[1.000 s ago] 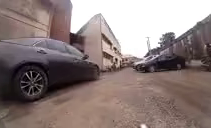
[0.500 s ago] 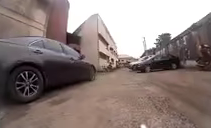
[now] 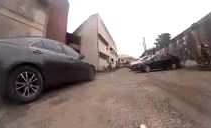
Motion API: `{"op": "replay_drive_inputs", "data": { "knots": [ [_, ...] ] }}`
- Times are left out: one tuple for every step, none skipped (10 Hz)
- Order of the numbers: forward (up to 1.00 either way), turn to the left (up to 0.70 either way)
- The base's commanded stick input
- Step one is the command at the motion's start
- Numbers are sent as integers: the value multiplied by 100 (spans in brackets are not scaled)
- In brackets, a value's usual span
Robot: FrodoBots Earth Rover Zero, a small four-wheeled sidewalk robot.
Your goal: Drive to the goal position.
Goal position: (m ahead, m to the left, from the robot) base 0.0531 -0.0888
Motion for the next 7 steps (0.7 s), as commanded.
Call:
{"op": "replay_drive_inputs", "data": {
  "knots": [
    [0, 0],
    [0, 0],
    [0, 0],
    [0, 0],
    [0, 56],
    [0, 10],
    [0, 0]
  ]
}}
